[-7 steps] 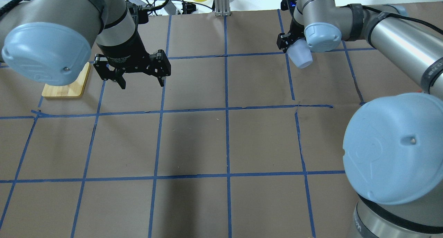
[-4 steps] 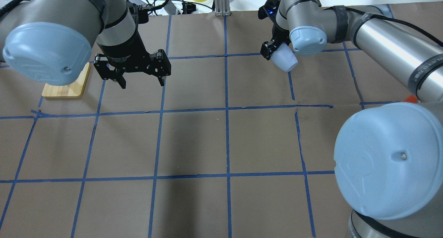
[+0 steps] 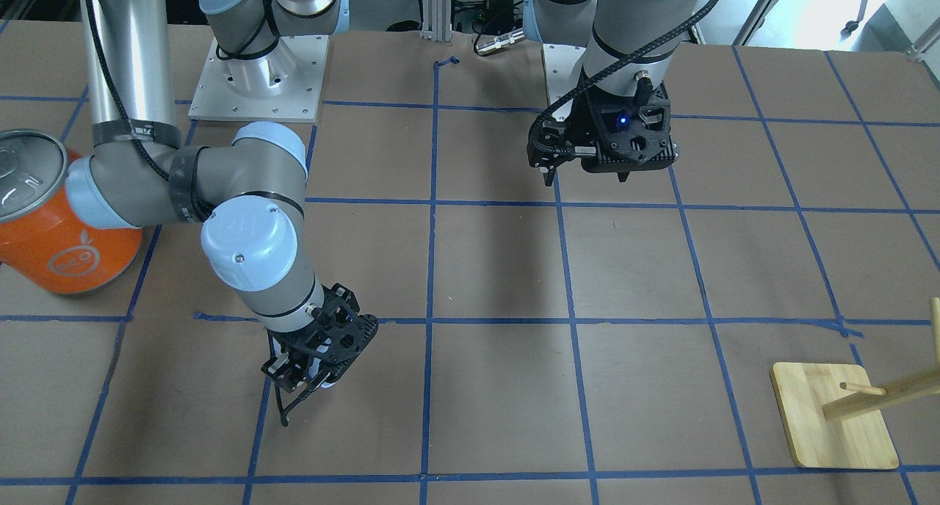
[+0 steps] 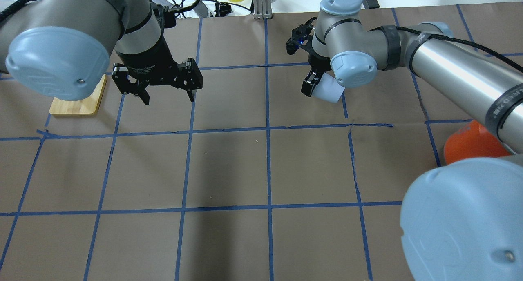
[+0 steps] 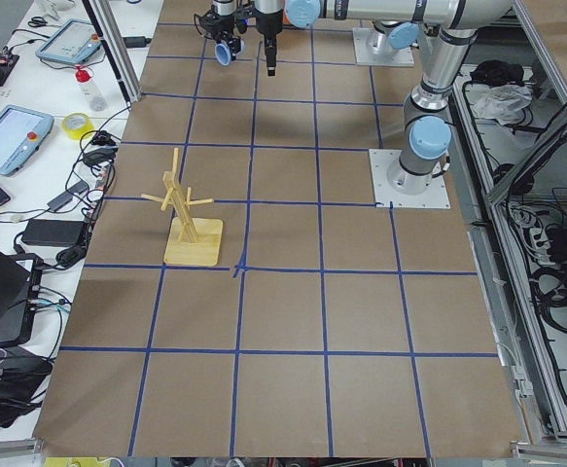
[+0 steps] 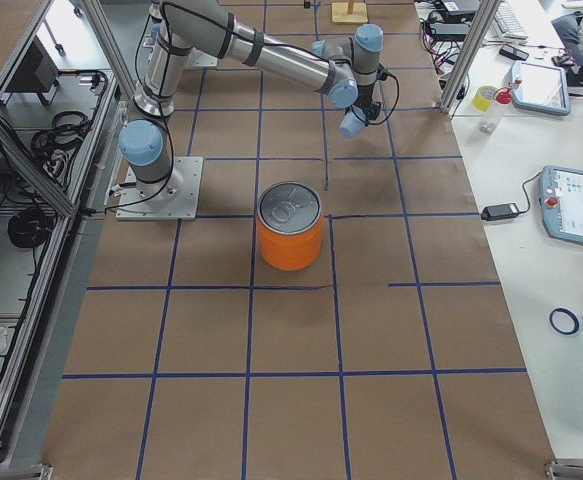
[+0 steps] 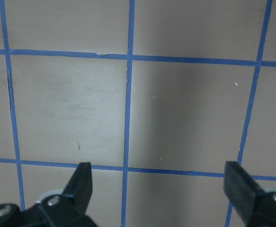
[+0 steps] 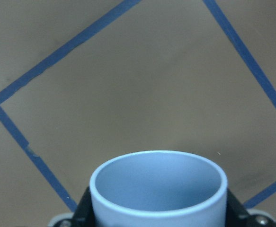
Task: Flip cup
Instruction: 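Carry the cup with the right gripper toward the left gripper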
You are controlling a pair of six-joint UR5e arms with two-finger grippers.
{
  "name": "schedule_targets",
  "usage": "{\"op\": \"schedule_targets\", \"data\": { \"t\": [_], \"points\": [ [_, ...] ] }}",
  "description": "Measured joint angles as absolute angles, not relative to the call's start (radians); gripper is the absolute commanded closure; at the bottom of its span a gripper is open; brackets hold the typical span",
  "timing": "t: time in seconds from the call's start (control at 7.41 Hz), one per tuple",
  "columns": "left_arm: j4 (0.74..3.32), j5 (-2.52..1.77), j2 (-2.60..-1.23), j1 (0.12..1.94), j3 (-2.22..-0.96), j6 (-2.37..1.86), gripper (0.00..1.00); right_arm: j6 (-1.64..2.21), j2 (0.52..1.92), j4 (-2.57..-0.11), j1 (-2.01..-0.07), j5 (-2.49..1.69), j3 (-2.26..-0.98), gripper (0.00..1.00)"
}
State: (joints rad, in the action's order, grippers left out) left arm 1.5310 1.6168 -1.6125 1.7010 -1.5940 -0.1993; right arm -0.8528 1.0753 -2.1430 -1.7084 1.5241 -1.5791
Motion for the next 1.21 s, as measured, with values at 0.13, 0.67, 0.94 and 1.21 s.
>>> {"op": "schedule_targets", "data": {
  "t": [0.13,0.67,0.94,1.21],
  "points": [
    [1.531,1.617,-1.612,1.701,-1.595,-0.199,0.0,-0.868,1.087,-2.153,-1.723,1.526,-1.604,1.0],
    [1.532,1.616,-1.614,1.702,-1.596,-0.201,0.0,-0.888,1.086,-2.166,-1.746,1.564,-1.618,1.0],
    [1.532,1.617,-1.614,1.704,-1.597,-0.201,0.0,-0.899,1.075,-2.162,-1.75,1.555,-1.609,1.0],
    [1.532,1.617,-1.614,1.704,-1.597,-0.2,0.0,-0.934,1.071,-2.151,-1.753,1.514,-1.607,1.0]
  ]
}}
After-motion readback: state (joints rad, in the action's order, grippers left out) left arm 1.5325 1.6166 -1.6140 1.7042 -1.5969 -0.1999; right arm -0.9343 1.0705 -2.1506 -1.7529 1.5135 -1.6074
